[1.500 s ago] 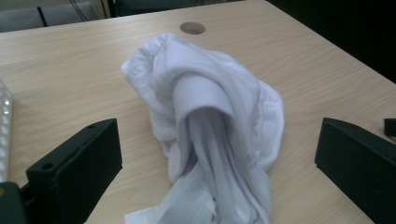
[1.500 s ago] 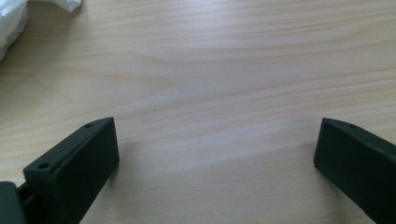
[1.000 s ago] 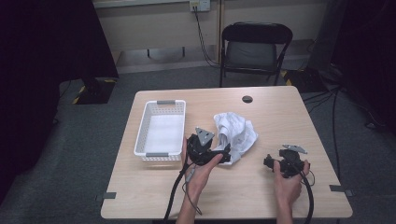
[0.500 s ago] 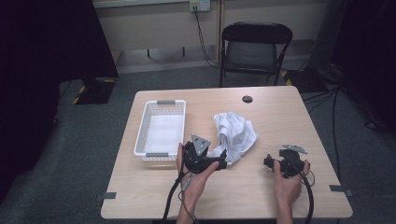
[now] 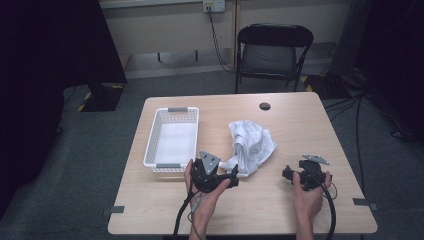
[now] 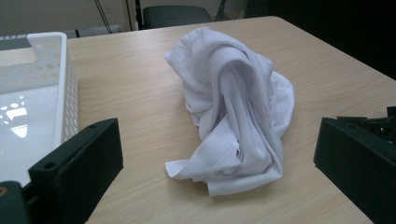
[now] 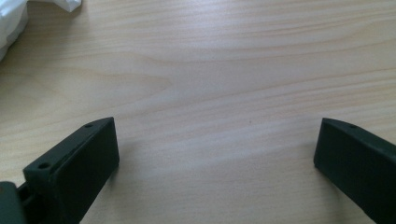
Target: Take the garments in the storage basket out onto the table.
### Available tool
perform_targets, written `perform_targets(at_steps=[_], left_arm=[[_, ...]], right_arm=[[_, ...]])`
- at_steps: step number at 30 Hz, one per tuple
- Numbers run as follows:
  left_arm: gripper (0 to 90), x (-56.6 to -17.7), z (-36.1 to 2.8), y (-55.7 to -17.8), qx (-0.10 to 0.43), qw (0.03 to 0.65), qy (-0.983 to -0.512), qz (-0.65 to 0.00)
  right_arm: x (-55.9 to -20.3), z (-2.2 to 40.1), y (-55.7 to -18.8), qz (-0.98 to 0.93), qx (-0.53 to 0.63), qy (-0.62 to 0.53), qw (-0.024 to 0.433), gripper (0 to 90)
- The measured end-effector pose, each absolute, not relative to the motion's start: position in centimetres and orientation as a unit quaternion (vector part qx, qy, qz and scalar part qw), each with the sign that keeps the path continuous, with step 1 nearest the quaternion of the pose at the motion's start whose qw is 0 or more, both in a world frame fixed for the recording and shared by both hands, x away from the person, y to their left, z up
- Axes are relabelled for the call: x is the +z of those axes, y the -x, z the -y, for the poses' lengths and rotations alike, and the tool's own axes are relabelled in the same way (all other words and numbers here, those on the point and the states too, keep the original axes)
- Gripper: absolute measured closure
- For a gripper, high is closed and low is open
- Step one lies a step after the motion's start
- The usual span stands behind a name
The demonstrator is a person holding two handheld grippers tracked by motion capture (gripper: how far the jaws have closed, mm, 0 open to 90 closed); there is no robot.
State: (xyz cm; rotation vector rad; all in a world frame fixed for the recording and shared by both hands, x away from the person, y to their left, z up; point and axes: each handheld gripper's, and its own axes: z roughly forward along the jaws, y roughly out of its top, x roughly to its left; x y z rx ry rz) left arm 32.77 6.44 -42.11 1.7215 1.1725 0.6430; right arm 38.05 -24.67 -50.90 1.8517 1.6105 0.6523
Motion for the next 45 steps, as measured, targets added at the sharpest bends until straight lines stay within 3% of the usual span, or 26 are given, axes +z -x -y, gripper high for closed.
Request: perform_targets(at_steps=[45], left_arm=[[0.8,-44.3,-15.0,-30.4,0.289,0.436,-0.646,-0.555]], right_arm=[[-50.9,24.7,-38.0,-0.606,0.245,-0.696,0.297,0.0]])
